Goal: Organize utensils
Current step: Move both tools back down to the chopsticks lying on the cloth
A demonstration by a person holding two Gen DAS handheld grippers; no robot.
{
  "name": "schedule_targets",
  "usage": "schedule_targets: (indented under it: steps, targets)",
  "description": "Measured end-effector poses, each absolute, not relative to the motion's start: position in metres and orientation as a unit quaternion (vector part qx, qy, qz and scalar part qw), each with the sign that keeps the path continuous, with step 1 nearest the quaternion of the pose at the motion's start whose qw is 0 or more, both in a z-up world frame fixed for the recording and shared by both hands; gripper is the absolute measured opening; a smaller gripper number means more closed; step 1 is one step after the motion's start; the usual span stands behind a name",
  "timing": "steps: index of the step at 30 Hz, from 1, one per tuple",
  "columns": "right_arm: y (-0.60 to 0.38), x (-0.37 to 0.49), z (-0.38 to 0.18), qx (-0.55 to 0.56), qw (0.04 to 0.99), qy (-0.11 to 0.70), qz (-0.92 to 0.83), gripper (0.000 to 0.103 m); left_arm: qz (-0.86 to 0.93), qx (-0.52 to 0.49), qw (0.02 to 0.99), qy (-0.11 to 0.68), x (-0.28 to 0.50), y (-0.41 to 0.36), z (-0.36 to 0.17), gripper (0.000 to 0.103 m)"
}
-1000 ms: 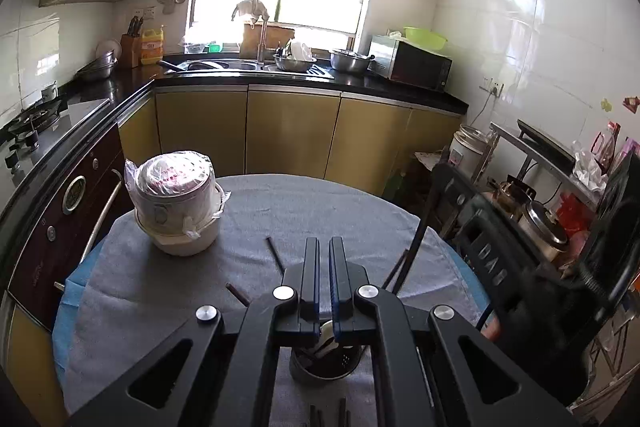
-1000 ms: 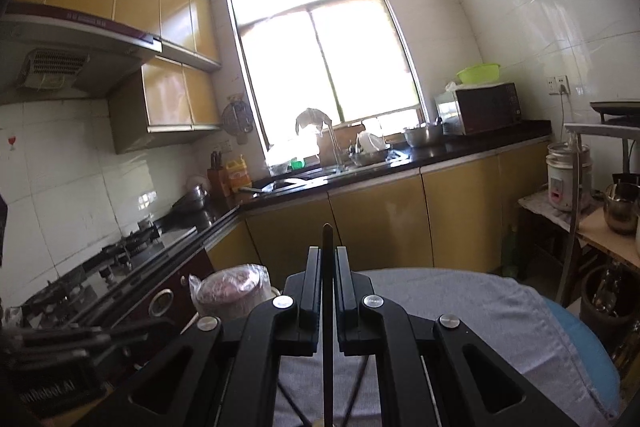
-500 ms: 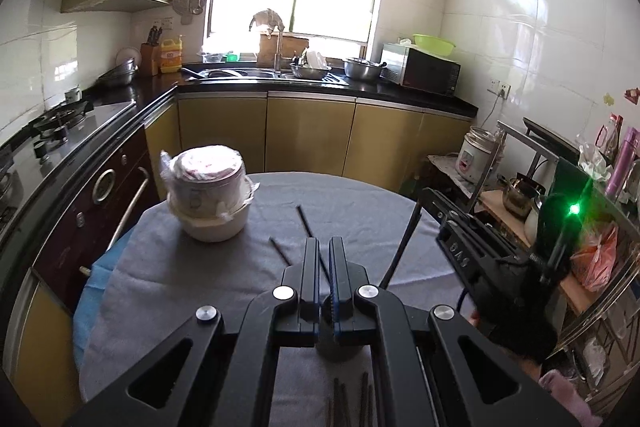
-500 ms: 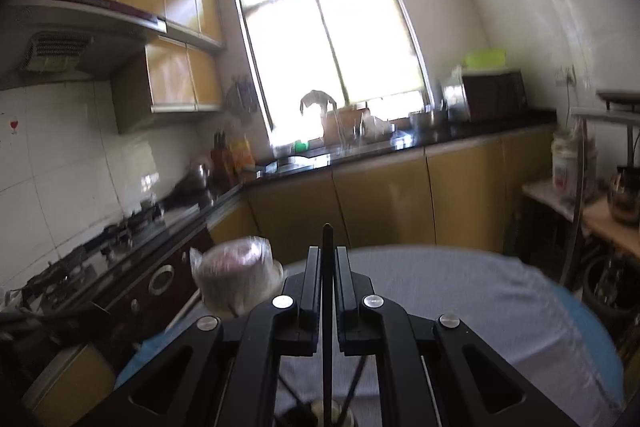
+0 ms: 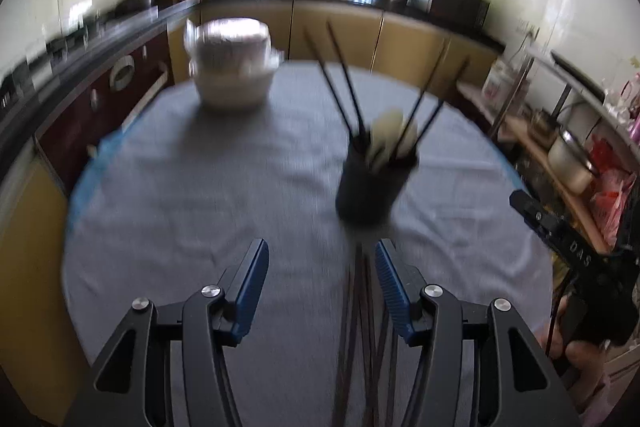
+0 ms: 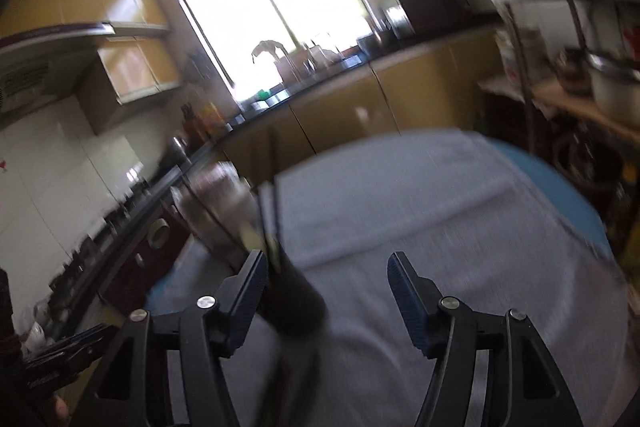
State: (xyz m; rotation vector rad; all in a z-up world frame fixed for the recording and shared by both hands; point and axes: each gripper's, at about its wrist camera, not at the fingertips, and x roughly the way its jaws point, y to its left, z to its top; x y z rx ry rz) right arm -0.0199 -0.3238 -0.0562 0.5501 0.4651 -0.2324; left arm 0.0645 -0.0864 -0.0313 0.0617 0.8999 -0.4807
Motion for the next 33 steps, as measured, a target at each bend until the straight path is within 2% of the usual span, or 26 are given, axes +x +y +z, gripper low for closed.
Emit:
schedule_targets:
  steps: [2, 7, 14, 33]
  targets:
    - [-0.322, -0.029, -0.077, 0.278, 0.919, 0.256, -0.112, 0.063, -0.227, 0.033, 0.864, 0.448, 0.058, -0.088, -0.044, 0.056]
    - [-0.310, -0.043, -0.099, 0.274, 0.910, 0.297, -0.096, 0.052, -0.222, 0.052, 0.855, 0.466, 0.035, -0.086, -0.067, 0.057]
    - [-0.286, -0.050, -0.101, 0.254, 0.915, 0.306, -0.067, 0.052, -0.207, 0.048, 0.847, 0.487, 0.028, -0.073, -0.085, 0.057]
    - [-0.252, -0.045, -0.126, 0.243, 0.903, 0.353, -0.025, 0.052, -0.186, 0.048, 0.847, 0.495, 0.033, -0.070, -0.093, 0.057]
